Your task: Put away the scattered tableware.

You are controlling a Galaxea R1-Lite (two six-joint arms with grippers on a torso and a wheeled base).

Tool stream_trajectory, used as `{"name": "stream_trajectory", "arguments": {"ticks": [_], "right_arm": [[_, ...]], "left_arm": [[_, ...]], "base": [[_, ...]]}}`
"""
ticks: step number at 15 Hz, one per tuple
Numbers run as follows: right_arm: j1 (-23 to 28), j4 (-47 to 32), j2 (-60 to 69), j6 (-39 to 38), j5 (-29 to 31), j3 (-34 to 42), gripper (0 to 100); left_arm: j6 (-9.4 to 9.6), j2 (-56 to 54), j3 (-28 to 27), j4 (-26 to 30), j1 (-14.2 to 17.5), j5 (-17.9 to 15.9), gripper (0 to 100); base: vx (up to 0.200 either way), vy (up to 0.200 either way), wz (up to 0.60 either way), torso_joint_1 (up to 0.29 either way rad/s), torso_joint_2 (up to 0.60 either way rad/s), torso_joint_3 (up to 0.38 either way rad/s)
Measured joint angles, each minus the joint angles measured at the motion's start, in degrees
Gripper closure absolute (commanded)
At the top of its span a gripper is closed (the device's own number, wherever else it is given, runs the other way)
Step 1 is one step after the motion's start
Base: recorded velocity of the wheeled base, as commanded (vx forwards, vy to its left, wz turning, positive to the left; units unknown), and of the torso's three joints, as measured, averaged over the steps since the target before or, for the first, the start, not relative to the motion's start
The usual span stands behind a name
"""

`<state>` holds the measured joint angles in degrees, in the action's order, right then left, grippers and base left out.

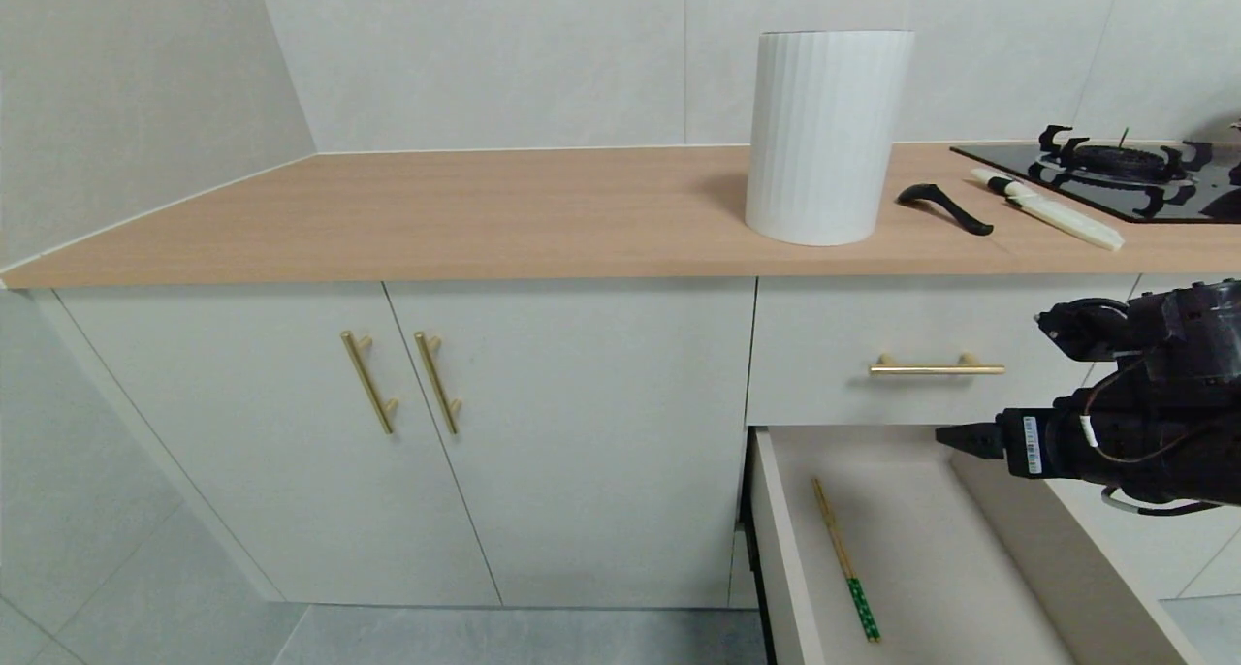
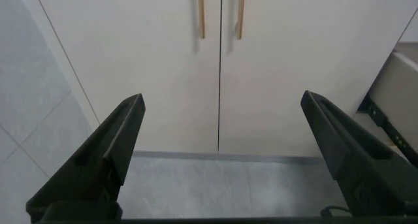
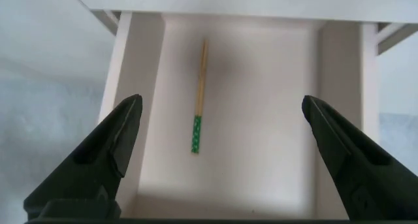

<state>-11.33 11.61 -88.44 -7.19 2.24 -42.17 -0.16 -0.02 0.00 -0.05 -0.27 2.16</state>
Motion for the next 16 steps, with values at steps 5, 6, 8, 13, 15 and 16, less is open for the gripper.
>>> {"name": "stream_trajectory", "arguments": {"ticks": [5,6,8,13,15,16], "right_arm": [[0.02,0.13,0.55,0.02,0.05,0.00,0],[0.02,0.13,0.52,0.00,0.05,0.00,0],[0.02,0.13,0.44,0.00,0.05,0.00,0],[-0.02,0.16,0.30,0.00,-0.17,0.02,0],[-0.02,0.18,0.13,-0.05,-0.24,0.35,0],[-0.05,0.22,0.05,-0.02,-0.30,0.46,0]], "left_arm": [[0.00,0.00,0.00,0.02,-0.02,0.02,0],[0.00,0.00,0.00,0.00,-0.02,0.02,0],[0.00,0.00,0.00,-0.02,-0.02,0.02,0],[0.00,0.00,0.00,-0.02,0.00,0.02,0],[0.00,0.00,0.00,-0.05,0.00,0.02,0],[0.00,0.00,-0.02,-0.06,0.00,0.02,0]], "base": [[0.000,0.000,0.00,0.173,-0.50,-0.290],[0.000,0.000,0.00,0.193,-0.49,-0.295],[0.000,0.000,0.00,0.198,-0.48,-0.290],[0.000,0.000,0.00,0.207,-0.49,-0.284],[0.000,0.000,0.00,0.215,-0.49,-0.283],[0.000,0.000,0.00,0.188,-0.42,-0.237]]}}
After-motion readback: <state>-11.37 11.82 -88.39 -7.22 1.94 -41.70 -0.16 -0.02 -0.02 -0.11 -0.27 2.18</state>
